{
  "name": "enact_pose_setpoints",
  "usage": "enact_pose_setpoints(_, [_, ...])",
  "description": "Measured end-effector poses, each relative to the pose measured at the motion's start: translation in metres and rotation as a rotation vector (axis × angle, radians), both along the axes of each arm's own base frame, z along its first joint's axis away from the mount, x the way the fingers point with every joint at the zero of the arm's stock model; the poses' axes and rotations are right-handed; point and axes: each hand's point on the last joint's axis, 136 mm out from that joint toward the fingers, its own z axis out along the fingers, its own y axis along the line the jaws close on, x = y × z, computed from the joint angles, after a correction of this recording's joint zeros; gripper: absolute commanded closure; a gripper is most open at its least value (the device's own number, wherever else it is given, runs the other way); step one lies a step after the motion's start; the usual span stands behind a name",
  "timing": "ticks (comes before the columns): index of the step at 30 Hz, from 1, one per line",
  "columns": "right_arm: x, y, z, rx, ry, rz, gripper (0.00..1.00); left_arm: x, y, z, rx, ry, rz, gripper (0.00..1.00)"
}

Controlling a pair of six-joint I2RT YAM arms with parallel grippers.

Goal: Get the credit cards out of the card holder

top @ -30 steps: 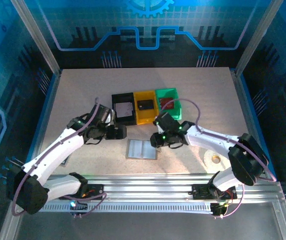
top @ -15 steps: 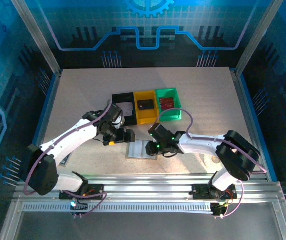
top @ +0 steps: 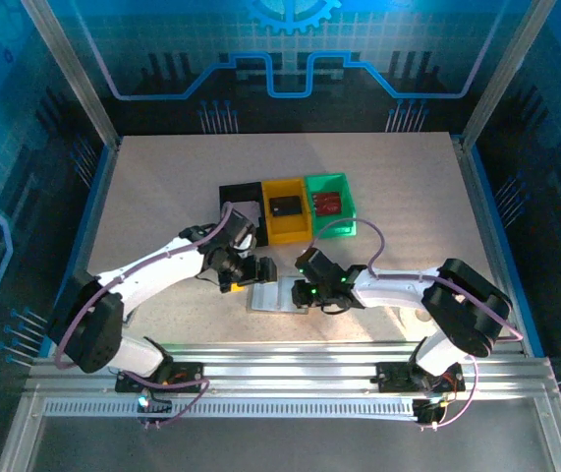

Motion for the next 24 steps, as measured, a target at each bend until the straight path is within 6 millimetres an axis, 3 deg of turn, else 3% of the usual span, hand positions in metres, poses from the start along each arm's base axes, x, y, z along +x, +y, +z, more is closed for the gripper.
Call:
enact_pose_setpoints(10, [0.001,0.001,-0.001,0.033,-0.017,-0.013,1.0,-0.004,-0.013,-0.02,-0.012,0.023,0.016,0.17])
enact_pose_setpoints(24, [0.001,0.001,-0.001,0.039,-0.022,-0.013,1.0,-0.009,-0.023,-0.038,-0.008,0.046,0.004,0.2])
